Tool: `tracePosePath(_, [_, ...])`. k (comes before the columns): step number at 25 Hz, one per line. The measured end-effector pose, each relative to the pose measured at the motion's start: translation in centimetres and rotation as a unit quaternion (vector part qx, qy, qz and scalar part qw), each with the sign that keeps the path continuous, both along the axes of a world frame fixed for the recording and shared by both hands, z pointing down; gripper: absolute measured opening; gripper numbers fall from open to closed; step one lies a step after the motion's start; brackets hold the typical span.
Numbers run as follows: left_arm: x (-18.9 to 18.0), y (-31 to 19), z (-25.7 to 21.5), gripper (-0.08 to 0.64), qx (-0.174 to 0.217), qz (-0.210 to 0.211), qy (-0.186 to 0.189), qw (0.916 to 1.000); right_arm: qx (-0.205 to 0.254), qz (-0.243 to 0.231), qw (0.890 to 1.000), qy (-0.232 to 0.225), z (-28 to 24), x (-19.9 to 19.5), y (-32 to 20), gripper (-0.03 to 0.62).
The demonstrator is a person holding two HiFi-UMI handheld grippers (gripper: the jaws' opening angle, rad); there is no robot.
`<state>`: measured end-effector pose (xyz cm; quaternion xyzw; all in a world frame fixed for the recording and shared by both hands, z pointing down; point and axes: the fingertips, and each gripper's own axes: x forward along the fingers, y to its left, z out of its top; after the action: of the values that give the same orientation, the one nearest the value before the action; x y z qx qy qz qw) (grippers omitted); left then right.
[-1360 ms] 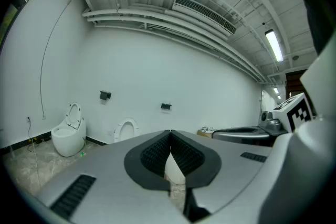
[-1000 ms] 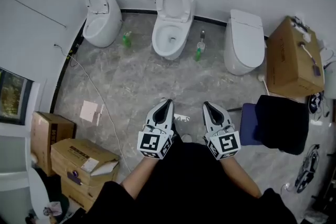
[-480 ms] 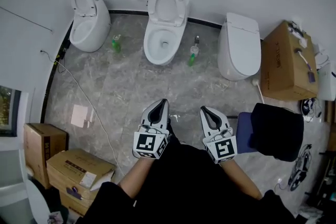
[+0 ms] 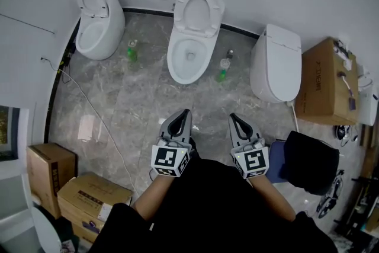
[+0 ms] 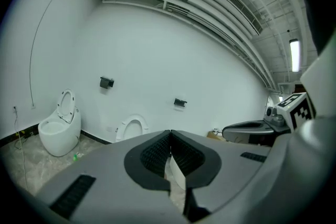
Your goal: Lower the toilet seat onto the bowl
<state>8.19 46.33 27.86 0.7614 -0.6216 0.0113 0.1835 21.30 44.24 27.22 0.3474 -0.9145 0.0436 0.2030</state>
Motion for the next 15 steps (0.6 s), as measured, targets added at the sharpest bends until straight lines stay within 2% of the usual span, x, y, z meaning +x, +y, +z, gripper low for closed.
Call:
tracePosePath(9, [-7.9, -9.1, -0.9, 0.015, 0.010, 0.019, -0.010, 0.9997, -0.008, 0.021, 1.000, -0.009, -0.2, -8.3, -10.5, 0.032])
tracePosePath(15, [-11.6, -14.1, -1.6, 0.015, 0.030, 0.019, -0.011, 0.9993, -0.012, 0.034, 0.999, -0.004, 0.6, -10.2, -13.8, 0.032])
